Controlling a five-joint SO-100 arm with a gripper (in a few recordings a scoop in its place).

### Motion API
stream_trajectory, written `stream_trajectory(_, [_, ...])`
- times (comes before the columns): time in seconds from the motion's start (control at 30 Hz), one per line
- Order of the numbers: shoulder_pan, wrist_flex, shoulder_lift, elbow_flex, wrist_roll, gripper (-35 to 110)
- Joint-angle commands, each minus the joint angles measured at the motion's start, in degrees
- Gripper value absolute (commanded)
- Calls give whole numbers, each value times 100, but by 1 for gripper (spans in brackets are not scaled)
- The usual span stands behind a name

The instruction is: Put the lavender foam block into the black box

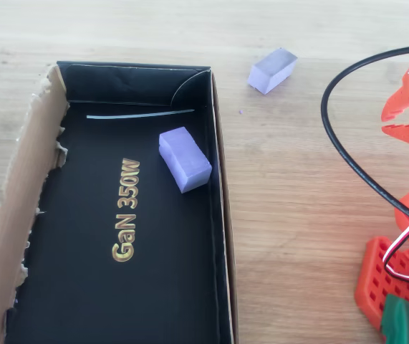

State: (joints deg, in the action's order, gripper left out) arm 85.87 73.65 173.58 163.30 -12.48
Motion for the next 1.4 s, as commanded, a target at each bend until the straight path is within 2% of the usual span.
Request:
stream_trajectory(0.0, [-62, 132, 53, 18, -62, 0])
stream_trajectory(0.1, [9, 132, 53, 18, -334, 0])
stream_trajectory(0.3, [-123, 123, 53, 9, 0, 0])
stream_trajectory(0.43, [-105, 114, 53, 9, -229, 0])
stream_trajectory(0.47, [-105, 44, 53, 9, -404, 0])
stream_trajectory(0.57, [-141, -246, 53, 9, -1793, 0])
stream_trajectory(0.63, [-281, -439, 53, 9, -1740, 0])
stream_trajectory(0.7, [-308, -738, 53, 9, -2364, 0])
stream_trajectory(0.77, [-510, -1028, 53, -35, -1784, 0])
stream_trajectory(0.9, [-642, -1134, 53, -325, -1740, 0])
stream_trajectory(1.03, [-861, -896, -299, -1362, -1749, 0])
stream_trajectory(1.17, [-932, -510, -2452, -3313, -1934, 0])
stream_trajectory(1.37, [-1107, 993, -5177, -6328, -2268, 0])
